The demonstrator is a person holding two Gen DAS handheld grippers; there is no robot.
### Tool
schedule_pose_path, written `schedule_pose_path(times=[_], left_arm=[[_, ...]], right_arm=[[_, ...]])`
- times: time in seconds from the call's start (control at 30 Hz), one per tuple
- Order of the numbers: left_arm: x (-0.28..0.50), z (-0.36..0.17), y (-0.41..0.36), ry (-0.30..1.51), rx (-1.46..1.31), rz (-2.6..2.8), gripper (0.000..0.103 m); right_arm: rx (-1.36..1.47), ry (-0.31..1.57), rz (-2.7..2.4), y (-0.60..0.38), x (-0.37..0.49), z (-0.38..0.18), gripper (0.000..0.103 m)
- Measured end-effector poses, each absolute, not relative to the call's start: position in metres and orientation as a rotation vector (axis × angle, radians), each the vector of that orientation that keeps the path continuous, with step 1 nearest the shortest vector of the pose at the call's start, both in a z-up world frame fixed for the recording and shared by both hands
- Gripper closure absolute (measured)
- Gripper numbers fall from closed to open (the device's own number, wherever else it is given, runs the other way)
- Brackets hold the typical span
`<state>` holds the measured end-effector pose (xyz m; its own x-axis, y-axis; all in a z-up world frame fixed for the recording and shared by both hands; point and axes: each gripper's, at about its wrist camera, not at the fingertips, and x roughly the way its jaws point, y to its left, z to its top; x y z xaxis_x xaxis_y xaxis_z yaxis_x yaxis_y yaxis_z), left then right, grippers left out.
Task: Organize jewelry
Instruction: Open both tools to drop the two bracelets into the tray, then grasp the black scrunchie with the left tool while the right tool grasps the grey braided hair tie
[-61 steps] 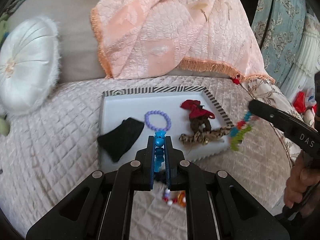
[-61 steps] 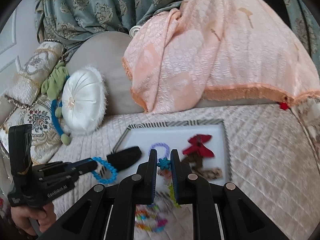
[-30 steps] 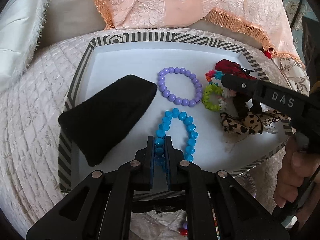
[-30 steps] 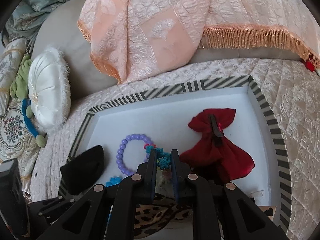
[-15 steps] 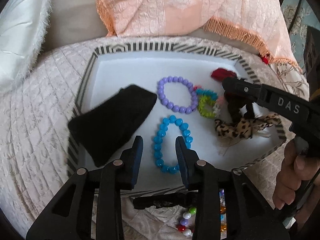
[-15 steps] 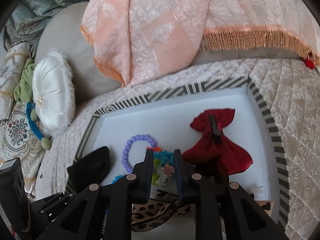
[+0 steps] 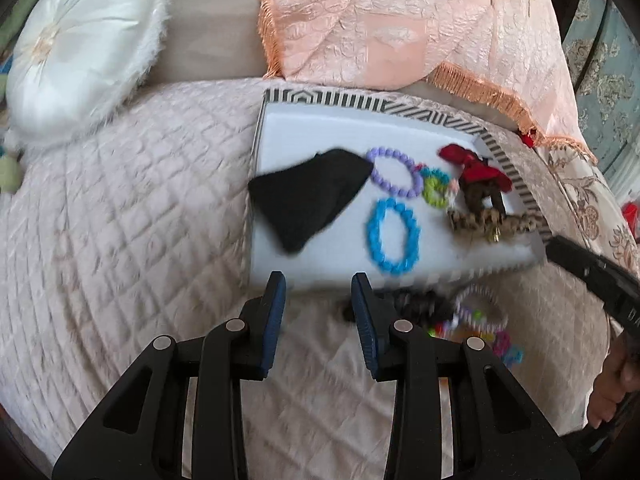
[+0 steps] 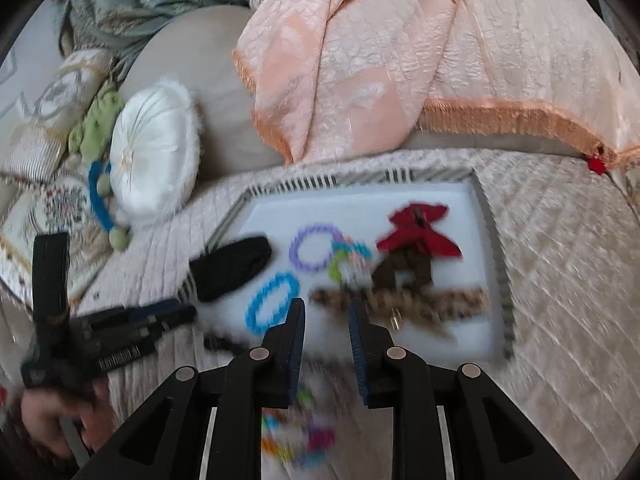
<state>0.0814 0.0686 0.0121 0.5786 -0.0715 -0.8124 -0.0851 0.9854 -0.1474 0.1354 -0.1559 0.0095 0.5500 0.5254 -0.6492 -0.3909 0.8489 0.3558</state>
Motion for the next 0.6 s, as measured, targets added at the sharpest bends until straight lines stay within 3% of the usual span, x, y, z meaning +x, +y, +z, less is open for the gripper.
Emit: schedule_pose_path(times=[0.23,0.53,0.6], left_arm=[[0.060,-0.011,0.042,1.002,-0.110,-0.079,0.070],[0.087,-0.022,0.040,0.956,-0.148,-0.083,0.070],[0.090,-0.025,0.042,0.957,-0.178,-0.091,0.075]], right_arm=[[0.123,0.999,0.485,-0.171,0.105,-0.038,0.077],[0.109,1.019,0.483,-0.181,0.107,-0.048,0.077],[0.114,1.020,0.482,-0.181,0.107,-0.048,0.077]])
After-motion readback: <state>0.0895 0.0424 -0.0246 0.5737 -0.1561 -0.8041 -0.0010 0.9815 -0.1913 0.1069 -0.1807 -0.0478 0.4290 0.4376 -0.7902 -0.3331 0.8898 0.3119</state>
